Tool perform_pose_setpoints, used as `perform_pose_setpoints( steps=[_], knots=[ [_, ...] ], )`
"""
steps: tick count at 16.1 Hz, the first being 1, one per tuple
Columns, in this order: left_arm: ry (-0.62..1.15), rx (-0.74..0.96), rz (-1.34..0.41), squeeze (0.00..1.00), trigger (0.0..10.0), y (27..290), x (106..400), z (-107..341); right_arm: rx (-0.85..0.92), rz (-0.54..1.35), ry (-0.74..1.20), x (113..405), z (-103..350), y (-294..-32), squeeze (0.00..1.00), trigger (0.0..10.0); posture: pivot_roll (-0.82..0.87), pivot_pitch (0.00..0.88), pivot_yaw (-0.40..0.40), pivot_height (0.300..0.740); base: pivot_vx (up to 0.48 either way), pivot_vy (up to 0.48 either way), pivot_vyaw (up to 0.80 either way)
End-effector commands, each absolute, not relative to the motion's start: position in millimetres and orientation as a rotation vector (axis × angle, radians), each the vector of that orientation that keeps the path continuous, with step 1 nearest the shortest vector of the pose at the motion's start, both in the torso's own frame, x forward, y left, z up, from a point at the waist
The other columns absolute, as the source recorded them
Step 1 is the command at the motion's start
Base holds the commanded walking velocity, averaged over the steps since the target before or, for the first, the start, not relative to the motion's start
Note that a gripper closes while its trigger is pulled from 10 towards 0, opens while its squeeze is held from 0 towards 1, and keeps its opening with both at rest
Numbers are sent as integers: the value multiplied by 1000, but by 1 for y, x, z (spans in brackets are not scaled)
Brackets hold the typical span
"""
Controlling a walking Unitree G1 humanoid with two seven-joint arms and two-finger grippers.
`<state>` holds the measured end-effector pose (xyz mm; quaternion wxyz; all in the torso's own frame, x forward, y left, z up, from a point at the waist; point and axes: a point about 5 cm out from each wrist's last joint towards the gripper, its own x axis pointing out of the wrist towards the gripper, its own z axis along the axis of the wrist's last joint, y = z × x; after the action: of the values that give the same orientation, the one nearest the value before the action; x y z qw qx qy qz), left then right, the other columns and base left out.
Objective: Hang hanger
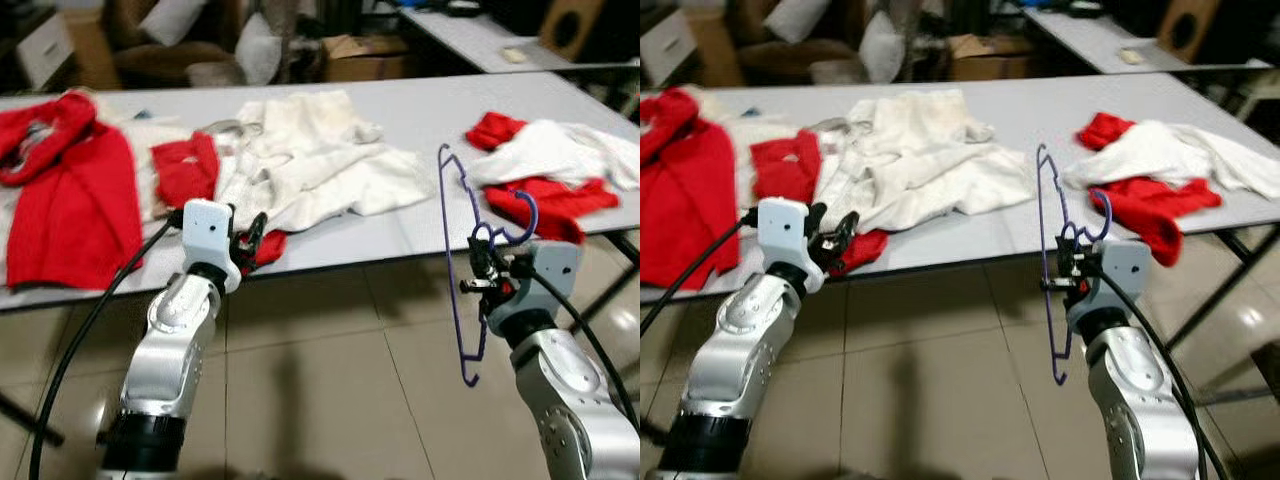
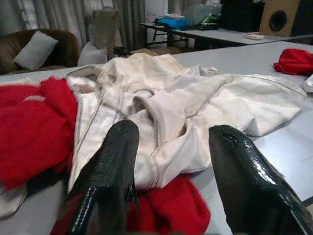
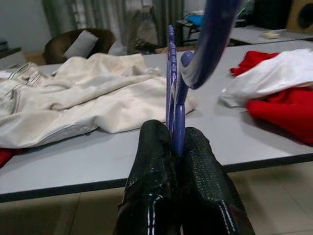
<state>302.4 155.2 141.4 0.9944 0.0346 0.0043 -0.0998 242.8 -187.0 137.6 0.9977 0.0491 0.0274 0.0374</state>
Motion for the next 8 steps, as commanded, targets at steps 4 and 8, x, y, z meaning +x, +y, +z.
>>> perform_pose_setpoints(
  steps=[4, 8],
  knots=[
    [66, 96, -122, 0, 10000, 163, 304, 137, 80, 81, 24, 244, 144, -189, 0, 10000, -117, 0, 0, 740, 337, 0, 0],
    [70, 91, -96, 0, 10000, 168, 303, 136, 73, 109, 27, 246, 146, -185, 0, 10000, -114, 0, -10, 740, 334, 0, 0]
  ],
)
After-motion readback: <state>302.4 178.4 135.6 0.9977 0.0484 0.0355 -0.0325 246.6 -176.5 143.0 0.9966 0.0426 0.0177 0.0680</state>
